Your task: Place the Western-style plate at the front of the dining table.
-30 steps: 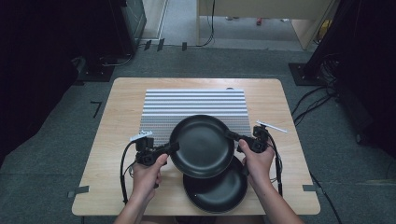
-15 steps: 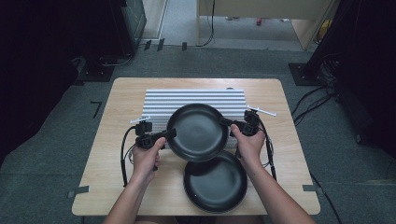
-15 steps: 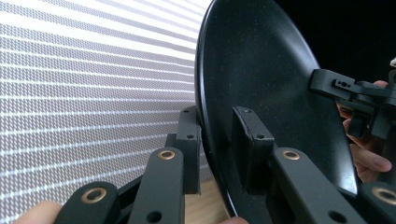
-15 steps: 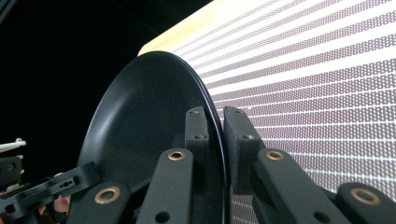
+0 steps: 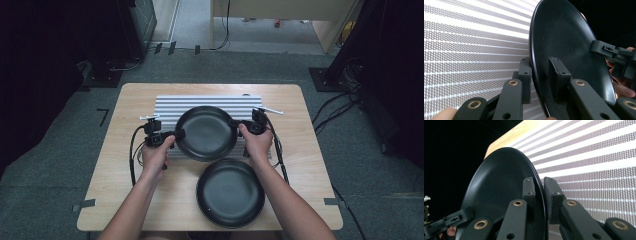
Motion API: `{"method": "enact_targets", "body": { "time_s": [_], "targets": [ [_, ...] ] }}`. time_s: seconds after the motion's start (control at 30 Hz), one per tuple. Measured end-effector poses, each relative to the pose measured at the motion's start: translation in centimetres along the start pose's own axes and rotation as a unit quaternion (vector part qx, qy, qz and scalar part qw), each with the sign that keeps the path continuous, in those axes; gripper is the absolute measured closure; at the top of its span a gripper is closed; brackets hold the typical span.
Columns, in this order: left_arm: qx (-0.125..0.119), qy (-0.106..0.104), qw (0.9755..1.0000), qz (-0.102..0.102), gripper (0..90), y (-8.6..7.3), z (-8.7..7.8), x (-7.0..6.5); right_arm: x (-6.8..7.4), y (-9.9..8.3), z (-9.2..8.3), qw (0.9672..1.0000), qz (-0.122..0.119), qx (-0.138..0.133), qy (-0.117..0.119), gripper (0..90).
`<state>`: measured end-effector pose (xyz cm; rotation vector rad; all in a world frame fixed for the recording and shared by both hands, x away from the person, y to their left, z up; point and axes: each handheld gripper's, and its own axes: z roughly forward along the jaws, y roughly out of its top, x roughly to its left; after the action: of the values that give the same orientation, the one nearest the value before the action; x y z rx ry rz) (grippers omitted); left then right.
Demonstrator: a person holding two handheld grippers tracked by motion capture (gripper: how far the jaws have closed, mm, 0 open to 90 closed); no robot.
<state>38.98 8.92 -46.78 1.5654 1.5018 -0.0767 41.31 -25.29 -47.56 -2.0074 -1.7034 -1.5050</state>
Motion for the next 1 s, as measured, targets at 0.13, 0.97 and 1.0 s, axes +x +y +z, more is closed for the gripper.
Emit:
{"method": "enact_targets", "body": {
  "time_s": [0.13,0.97,1.0],
  "targets": [
    [0.000,0.005,0.9998,-0.020,74.5,0.3,1.2,1.1,-0.7,0.2,1.5,0.9998,0.013,0.003,-0.011,80.0],
    [0.032,0.042,0.9960,-0.072,74.5,4.6,7.3,3.5,-3.7,0.7,5.2,0.9912,0.119,-0.039,-0.042,77.5],
    [0.032,0.042,0.9960,-0.072,74.6,4.6,7.3,3.5,-3.7,0.7,5.2,0.9912,0.119,-0.039,-0.042,77.5]
  ]
}}
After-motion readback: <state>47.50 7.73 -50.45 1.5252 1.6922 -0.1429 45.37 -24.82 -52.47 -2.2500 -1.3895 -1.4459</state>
